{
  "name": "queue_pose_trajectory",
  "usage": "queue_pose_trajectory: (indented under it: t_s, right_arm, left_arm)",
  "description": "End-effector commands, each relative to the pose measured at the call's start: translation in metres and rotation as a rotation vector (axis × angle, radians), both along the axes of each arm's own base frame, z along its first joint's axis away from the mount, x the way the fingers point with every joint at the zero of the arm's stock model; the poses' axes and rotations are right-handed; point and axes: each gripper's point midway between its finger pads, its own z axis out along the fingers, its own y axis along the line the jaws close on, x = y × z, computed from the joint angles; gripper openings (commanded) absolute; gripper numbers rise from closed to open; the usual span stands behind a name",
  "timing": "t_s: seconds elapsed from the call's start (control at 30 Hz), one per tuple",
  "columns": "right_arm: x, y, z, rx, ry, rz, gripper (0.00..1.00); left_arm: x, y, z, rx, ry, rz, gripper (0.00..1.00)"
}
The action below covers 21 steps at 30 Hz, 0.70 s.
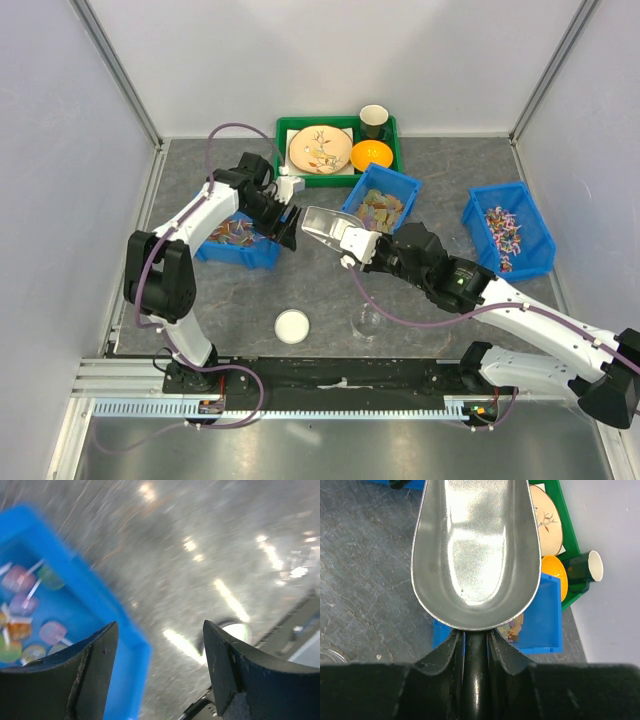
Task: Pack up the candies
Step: Move the storage box to the center of the board.
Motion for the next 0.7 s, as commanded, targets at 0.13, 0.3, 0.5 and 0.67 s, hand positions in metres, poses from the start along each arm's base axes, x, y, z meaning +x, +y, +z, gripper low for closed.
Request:
queue_pose_trajectory:
  t_s: [0.13, 0.3, 0.5, 0.67]
  right_arm:
    - [0.012, -0.001, 0.023, 0.071, -0.068, -0.036, 0.00]
    - [0.013, 0.000, 0.019, 0.061, -0.061, -0.036, 0.00]
    - [0.013, 0.002, 0.015, 0.055, -0.055, -0.027, 0.00]
    - [0.012, 0.002, 0.010, 0.048, -0.050, -0.019, 0.00]
  left_arm:
    - [0.004, -0.040, 0.057, -0.176, -0.061, -0.103, 0.75]
    - [0.045, 0.004, 0.100, -0.051, -0.287, 0.109, 0.79]
    - [0.072, 0.101, 0.113, 0.179, -0.395, 0.433, 0.82]
    - [0.077, 0.163, 0.099, 0.295, -0.381, 0.600, 0.84]
